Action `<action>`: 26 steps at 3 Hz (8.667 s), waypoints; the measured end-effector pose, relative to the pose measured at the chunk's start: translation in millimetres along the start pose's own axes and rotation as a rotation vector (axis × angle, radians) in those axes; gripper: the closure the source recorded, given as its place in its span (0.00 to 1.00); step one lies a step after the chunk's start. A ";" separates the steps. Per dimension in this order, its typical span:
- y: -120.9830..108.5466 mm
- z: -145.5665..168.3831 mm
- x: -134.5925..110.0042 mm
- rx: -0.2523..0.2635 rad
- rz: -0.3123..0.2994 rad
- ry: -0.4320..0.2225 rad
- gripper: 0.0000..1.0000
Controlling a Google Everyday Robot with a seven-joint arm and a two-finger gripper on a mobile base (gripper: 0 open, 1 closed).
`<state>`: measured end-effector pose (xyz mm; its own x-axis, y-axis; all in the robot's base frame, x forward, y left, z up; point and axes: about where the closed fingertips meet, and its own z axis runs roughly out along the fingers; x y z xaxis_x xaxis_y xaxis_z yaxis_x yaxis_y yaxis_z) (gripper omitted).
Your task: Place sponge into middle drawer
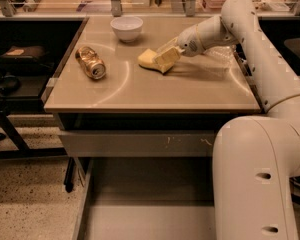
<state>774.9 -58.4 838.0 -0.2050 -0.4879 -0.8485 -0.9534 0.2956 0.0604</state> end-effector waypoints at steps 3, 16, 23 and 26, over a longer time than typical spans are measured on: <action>6.9 -5.6 -0.9 -0.013 -0.015 -0.032 1.00; 269.4 89.2 318.6 0.091 0.053 0.022 1.00; 249.6 148.7 484.5 0.110 0.077 0.136 0.80; 249.6 148.7 484.5 0.110 0.077 0.136 0.12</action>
Offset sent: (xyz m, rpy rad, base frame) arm 0.0000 0.0000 0.0000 0.0000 0.0000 0.0000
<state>470.5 -98.9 363.8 -0.3117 -0.5645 -0.7643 -0.9052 0.4210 0.0583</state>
